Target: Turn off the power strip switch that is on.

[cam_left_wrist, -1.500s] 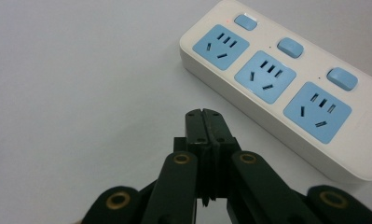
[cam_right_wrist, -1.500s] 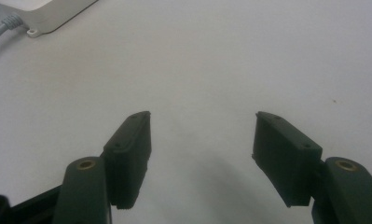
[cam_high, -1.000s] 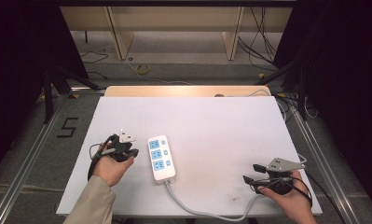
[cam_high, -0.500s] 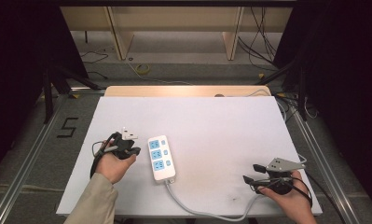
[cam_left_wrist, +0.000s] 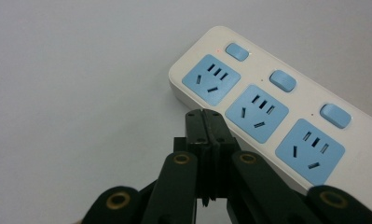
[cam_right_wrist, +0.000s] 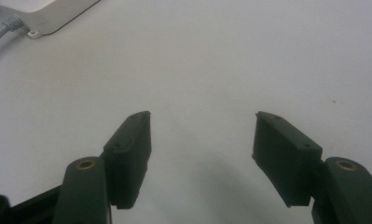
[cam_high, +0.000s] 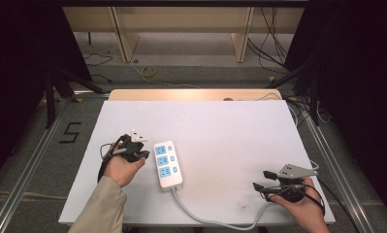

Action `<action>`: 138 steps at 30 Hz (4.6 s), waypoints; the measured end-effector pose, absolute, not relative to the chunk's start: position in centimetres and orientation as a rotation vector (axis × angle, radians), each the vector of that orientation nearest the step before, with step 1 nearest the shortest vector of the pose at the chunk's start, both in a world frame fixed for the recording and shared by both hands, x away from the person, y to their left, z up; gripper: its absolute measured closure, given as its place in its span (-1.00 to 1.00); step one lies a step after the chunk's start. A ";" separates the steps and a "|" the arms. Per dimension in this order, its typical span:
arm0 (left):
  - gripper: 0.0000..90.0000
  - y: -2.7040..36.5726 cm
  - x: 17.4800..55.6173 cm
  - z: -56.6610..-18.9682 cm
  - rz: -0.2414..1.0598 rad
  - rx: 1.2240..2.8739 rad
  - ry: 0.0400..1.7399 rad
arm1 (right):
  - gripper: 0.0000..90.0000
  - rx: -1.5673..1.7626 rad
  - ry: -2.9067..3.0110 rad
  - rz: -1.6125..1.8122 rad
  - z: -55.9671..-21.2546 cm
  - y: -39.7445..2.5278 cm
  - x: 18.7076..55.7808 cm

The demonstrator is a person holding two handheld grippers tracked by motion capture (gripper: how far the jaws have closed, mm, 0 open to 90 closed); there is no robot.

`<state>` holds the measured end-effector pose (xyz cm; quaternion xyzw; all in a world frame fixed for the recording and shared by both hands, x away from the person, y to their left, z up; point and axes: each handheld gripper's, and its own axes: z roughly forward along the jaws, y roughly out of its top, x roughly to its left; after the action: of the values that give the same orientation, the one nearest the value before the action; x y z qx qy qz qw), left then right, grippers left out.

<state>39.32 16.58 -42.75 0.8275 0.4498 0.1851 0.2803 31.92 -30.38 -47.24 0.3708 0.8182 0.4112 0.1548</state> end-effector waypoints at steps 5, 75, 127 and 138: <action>1.00 16.3 39.6 -42.7 0.492 2.221 1.203 | -0.16 1.061 2.344 1.178 -47.3 -30.4 31.9; 1.00 11.7 44.1 -43.1 0.453 2.384 1.135 | -0.16 1.060 2.350 1.175 -47.2 -30.2 31.9; 1.00 8.7 47.0 -44.0 0.401 2.484 1.116 | -0.16 1.064 2.360 1.186 -47.4 -30.1 32.1; 1.00 8.1 47.4 -43.9 0.416 2.529 1.116 | -0.16 1.073 2.366 1.189 -47.5 -30.1 32.2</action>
<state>47.44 8.12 -43.86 0.8911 0.3932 0.1468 0.1724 32.21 -30.08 -47.50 0.3716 0.8197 0.4121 0.1419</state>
